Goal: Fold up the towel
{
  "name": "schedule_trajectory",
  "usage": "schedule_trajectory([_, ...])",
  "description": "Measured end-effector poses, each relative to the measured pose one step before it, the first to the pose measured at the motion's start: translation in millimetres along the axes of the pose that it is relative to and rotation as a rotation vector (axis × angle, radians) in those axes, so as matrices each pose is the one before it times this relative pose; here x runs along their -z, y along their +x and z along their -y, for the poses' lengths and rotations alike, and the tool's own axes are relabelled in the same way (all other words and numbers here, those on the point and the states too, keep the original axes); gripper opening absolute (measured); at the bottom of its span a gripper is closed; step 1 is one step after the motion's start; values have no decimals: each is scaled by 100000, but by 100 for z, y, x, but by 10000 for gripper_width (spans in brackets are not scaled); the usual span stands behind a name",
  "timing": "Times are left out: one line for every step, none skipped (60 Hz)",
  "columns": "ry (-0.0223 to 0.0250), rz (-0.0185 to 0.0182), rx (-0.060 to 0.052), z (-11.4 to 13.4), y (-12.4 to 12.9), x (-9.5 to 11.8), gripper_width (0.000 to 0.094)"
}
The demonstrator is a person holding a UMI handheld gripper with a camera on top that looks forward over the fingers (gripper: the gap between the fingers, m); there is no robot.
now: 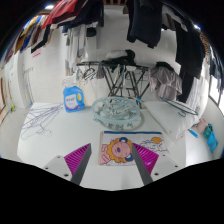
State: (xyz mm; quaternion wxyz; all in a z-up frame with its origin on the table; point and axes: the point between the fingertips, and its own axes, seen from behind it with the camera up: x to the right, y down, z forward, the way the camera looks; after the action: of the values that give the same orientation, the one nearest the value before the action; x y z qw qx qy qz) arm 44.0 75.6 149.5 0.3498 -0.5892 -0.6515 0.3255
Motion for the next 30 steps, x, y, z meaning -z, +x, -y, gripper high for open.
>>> schedule_trajectory([-373, 134, -75, -266, -308, -519, 854])
schedule_trajectory([-313, 111, -193, -250, -300, -535, 856])
schedule_trajectory([-239, 74, -199, -223, -287, -539, 855])
schedule_trajectory([-268, 14, -182, -254, -241, -537, 854])
schedule_trajectory([-270, -183, -100, -238, -119, -492, 854])
schedule_trajectory([-421, -187, -133, -246, -170, -585, 853])
schedule_trajectory([-554, -245, -66, -278, -158, -565, 854])
schedule_trajectory([-557, -71, 47, -288, -203, -582, 853])
schedule_trajectory([-403, 34, 31, -237, -219, -559, 854])
schedule_trajectory([-196, 120, -23, -172, -220, -535, 854])
schedule_trajectory([-183, 224, -84, -159, -238, -313, 854])
schedule_trajectory([-69, 198, 52, -119, -218, -550, 854])
schedule_trajectory([-163, 209, 204, -119, -234, -582, 854])
schedule_trajectory([-260, 275, 351, -140, -222, -547, 854])
schedule_trajectory([-276, 244, 347, -145, -182, -553, 854])
schedule_trajectory([-250, 3, 187, -89, -221, -641, 853])
schedule_trajectory([-165, 142, 116, -47, -178, -580, 854])
schedule_trajectory([-116, 278, -13, -85, -163, -490, 854])
schedule_trajectory([-140, 330, -103, -75, -194, -564, 856])
schedule_trajectory([-349, 265, -137, -96, -128, -575, 855])
schedule_trajectory([-523, 266, -119, -121, -126, -563, 853])
schedule_trajectory([-500, 226, -131, -117, -108, -560, 852])
schedule_trajectory([-292, 244, -157, -77, -109, -570, 853])
schedule_trajectory([-218, 69, -179, -38, -184, -512, 849])
schedule_trajectory([-203, 113, -196, -48, -27, -555, 849])
schedule_trajectory([-372, 44, -90, -96, 25, -536, 848])
schedule_trajectory([-536, -2, 14, -123, 28, -536, 846])
schedule_trajectory([-623, -45, 114, -137, 10, -518, 846])
schedule_trajectory([-582, -86, 36, -136, 46, -483, 846])
schedule_trajectory([-424, -183, -36, -79, 81, -449, 844])
